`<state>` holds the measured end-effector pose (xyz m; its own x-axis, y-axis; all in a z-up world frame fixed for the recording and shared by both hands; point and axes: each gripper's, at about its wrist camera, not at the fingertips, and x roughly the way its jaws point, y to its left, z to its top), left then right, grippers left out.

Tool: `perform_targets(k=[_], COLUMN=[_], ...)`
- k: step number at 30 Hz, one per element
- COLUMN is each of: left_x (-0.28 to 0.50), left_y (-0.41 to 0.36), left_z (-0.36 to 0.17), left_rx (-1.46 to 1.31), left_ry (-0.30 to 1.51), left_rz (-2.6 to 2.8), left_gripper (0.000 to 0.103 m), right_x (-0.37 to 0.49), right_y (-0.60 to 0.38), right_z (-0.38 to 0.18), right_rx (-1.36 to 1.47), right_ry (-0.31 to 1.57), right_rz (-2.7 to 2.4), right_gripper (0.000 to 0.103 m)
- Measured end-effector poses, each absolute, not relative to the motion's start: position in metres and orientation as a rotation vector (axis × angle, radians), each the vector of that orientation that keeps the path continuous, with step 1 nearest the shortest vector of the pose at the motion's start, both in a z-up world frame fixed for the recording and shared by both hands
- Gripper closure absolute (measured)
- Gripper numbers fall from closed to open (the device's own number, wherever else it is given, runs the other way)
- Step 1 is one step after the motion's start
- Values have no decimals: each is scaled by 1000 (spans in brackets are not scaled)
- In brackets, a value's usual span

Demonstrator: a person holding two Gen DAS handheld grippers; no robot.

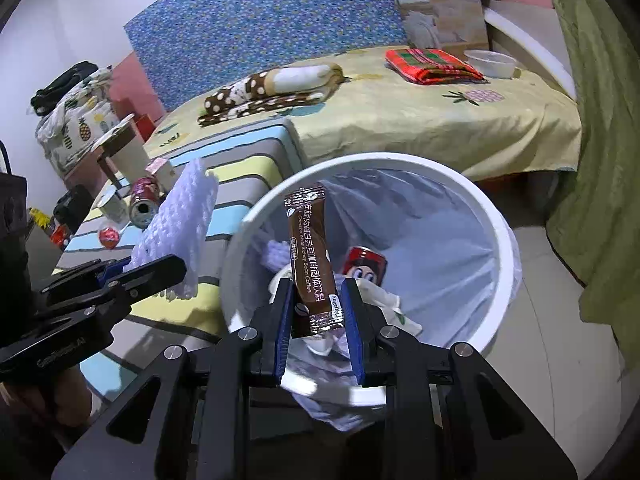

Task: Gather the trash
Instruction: 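Carry the foam net and coffee sachet over the bin and release both, then withdraw both open grippers from the bin back toward the table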

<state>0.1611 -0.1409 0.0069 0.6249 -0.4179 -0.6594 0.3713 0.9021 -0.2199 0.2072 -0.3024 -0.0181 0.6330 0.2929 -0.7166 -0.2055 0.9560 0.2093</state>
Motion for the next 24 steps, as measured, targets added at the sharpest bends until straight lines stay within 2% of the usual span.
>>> perform_targets(k=[9,13,15,17,24], left_x=[179,187,189,189,182], left_y=[-167,-170,-168,-166,-153], left_z=[-4,-8,-9,-7,-1], left_rx=[-52,-73,-97,-109,-130], left_ry=[794,791,790,783,768], left_rz=[-516,-519,-524,-526,-500], left_gripper=[75,63,53,53,53], right_x=[216,221,221,221,215], right_y=[-320,-322,-323,-323,-324], right_z=[-24,-26,-26,-25,-19], right_rx=[135,143,141,143,146], right_ry=[862,872,870,864,846], right_rz=[260,255,250,250,251], right_gripper=[75,75,73,69,68])
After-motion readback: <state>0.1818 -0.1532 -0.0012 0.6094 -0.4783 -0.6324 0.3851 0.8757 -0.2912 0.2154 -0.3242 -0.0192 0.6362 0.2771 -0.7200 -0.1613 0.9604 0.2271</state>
